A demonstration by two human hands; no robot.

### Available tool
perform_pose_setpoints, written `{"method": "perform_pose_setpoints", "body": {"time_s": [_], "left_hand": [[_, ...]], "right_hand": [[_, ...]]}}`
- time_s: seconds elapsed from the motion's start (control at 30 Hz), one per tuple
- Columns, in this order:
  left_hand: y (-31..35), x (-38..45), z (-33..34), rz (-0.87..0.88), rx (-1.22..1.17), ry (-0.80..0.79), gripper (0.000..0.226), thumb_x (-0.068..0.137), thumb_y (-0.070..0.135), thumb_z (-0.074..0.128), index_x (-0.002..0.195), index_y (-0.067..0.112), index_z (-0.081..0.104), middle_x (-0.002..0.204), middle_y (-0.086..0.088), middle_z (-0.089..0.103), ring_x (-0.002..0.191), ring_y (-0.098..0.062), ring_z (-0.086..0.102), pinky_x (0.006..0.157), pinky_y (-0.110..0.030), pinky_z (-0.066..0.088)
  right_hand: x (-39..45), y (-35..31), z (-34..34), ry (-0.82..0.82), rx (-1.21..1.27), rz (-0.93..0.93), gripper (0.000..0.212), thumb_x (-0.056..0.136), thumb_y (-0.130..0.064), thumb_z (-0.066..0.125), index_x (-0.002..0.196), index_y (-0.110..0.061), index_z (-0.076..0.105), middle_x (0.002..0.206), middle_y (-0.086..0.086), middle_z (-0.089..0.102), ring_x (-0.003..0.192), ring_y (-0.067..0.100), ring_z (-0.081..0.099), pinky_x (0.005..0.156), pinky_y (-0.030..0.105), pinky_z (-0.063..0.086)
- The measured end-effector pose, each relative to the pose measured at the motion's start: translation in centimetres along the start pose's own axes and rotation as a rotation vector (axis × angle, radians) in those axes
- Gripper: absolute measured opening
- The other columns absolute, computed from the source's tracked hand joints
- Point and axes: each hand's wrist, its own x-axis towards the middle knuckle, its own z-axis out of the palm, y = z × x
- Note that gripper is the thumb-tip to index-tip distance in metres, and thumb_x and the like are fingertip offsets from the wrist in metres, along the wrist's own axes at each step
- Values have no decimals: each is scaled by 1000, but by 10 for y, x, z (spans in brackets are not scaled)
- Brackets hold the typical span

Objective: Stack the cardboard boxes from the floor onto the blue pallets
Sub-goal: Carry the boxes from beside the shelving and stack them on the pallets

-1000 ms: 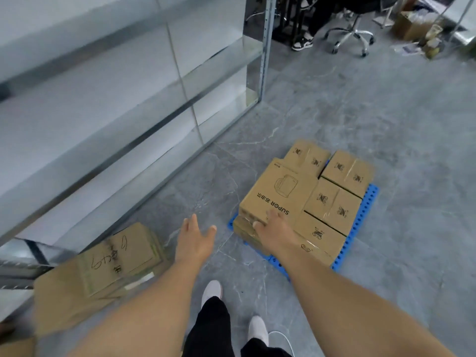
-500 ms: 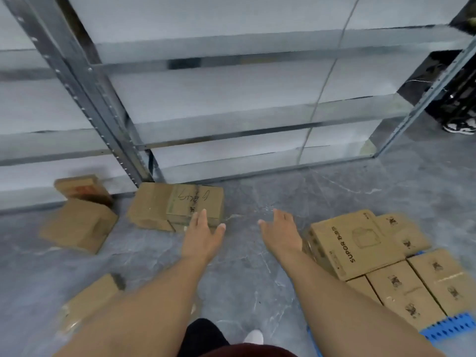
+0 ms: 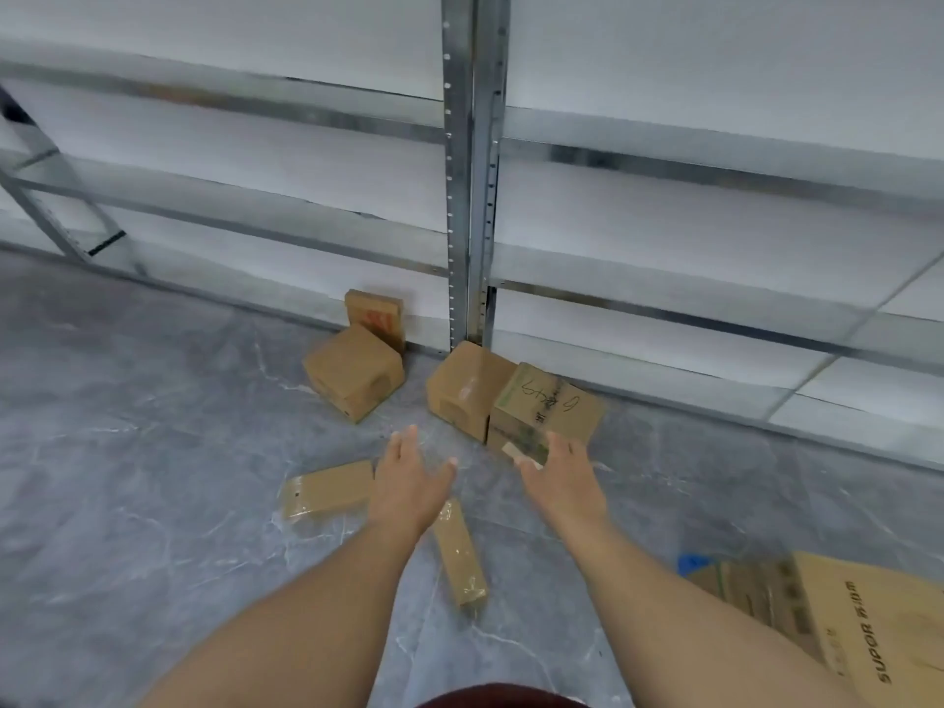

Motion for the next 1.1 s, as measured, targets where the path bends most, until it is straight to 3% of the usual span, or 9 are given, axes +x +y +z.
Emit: {"method": "perform_pose_setpoints", "body": {"time_s": [0.23, 0.53, 0.8, 1.1], "left_hand": [[-77, -16, -60, -84, 51, 92, 83, 87, 47, 56, 149, 16, 11, 158, -5, 11, 144, -21, 16, 111, -37, 23], [-111, -13, -66, -102, 4, -1, 92, 81, 46, 61, 150, 22, 5, 157, -4, 10, 143, -24, 14, 111, -42, 25], [-70, 25, -25, -10, 34, -181, 92, 85, 48, 59, 150, 19, 2, 158, -4, 5, 145, -23, 10, 112, -41, 23], [20, 131, 36, -18, 86, -258, 90, 85, 46, 60, 150, 16, 7, 157, -5, 13, 143, -23, 15, 112, -40, 23]], "right_hand": [[-32, -67, 57, -37, 15, -56, 64, 91, -42, 48, 145, -15, 26, 144, 7, 32, 130, 24, 37, 97, 38, 39], [-51, -76, 85, -31, 19, 26, 70, 87, -44, 52, 146, -21, 22, 147, 6, 28, 134, 23, 32, 103, 43, 38], [-15, -32, 62, -3, 23, 185, 68, 89, -44, 51, 145, -16, 22, 144, 6, 30, 130, 24, 36, 99, 37, 37], [115, 14, 28, -41, 83, 291, 68, 90, -45, 49, 145, -17, 21, 147, 6, 28, 132, 24, 35, 100, 39, 38]]}}
